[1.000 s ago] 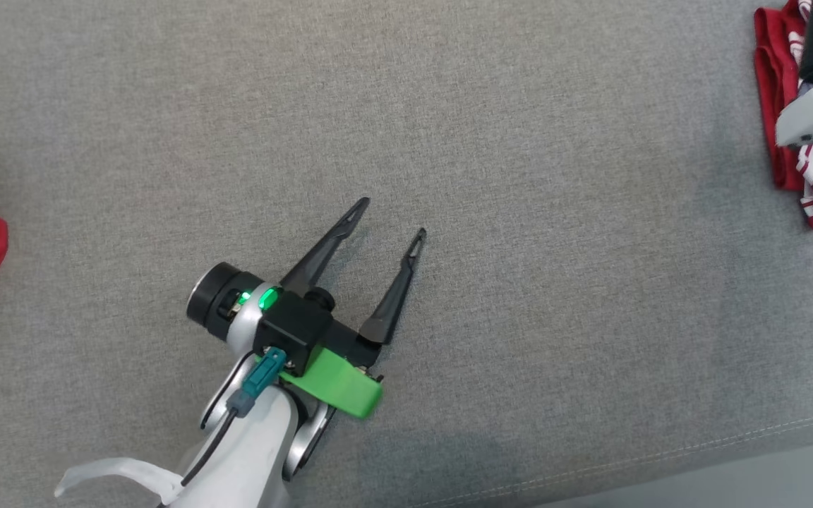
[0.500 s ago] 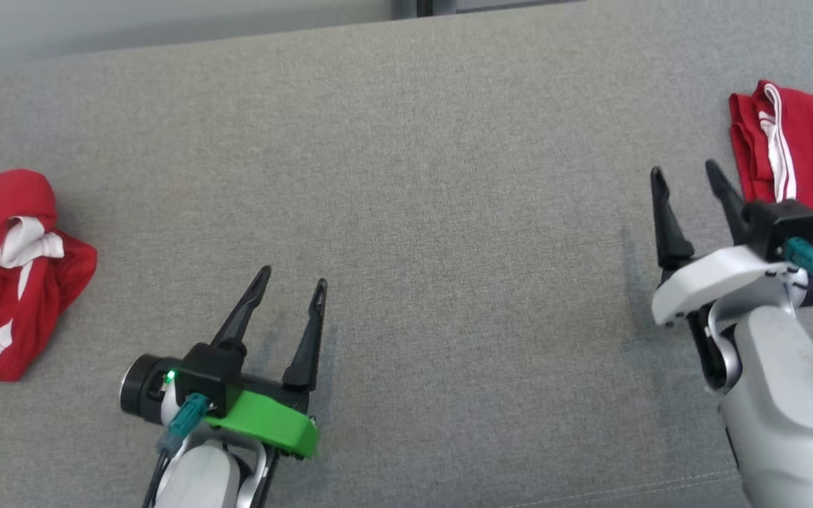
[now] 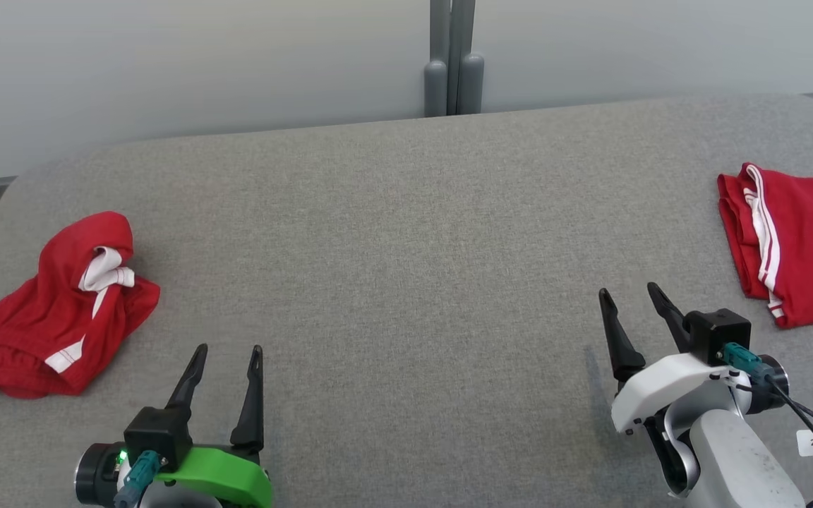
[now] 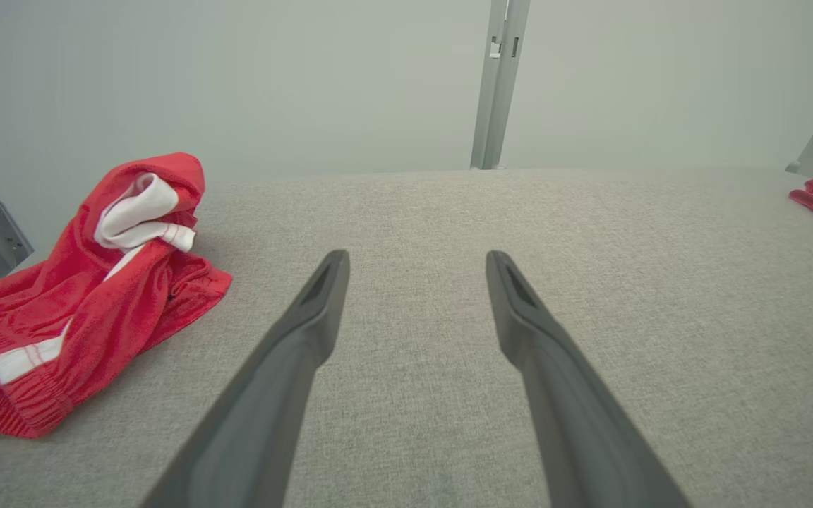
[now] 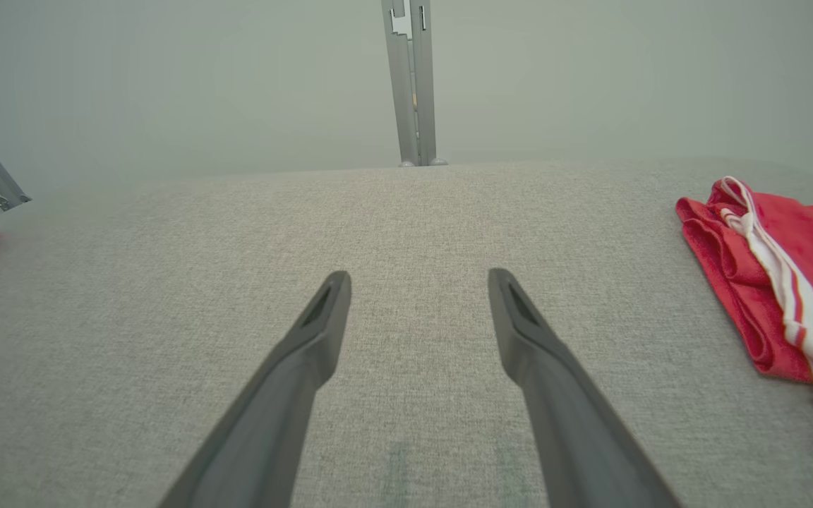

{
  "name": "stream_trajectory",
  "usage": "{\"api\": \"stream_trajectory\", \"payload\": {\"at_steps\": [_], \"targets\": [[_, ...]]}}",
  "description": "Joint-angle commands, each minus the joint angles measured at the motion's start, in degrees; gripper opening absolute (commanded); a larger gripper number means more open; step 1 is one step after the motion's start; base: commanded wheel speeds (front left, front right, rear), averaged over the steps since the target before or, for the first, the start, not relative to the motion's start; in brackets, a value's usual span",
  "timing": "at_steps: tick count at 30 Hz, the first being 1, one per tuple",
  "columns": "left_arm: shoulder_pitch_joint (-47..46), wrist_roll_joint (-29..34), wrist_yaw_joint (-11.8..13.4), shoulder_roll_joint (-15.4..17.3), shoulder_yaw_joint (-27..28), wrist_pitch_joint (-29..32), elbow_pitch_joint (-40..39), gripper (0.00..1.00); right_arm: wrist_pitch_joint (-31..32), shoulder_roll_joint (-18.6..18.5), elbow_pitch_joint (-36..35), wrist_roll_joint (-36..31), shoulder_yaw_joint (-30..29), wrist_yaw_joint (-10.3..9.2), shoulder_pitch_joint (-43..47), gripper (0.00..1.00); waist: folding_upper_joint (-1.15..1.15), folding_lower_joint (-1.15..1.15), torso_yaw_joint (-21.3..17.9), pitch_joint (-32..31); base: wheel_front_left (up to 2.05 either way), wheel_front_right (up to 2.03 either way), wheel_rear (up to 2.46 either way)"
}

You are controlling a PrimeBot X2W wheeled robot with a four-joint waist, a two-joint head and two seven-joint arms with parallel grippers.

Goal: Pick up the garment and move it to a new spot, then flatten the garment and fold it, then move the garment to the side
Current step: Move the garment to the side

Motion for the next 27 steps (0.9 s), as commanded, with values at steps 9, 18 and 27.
{"api": "stream_trajectory", "payload": {"at_steps": [9,18,27], "targets": [[1.86,1.06,1.06,-0.11,4.43,0.01,3.05,1.0,-0.15,0.79,-0.8,-1.7,-2.28,-0.09,2.64,1.0,0.0,0.01,0.72,-3.58,0.0,0.0,0.0],[2.77,1.53,1.17,-0.24,6.83,0.01,4.47,1.0,-0.15,1.32,-2.52,-2.71,-4.82,-0.1,4.47,1.0,0.0,0.01,0.45,-4.33,0.0,0.0,0.0],[2.97,0.98,1.7,-0.29,7.46,0.01,4.94,1.0,-0.15,1.58,-3.05,-3.19,-4.79,-0.1,4.94,1.0,0.0,0.01,0.23,-4.34,0.0,0.0,0.0]]}}
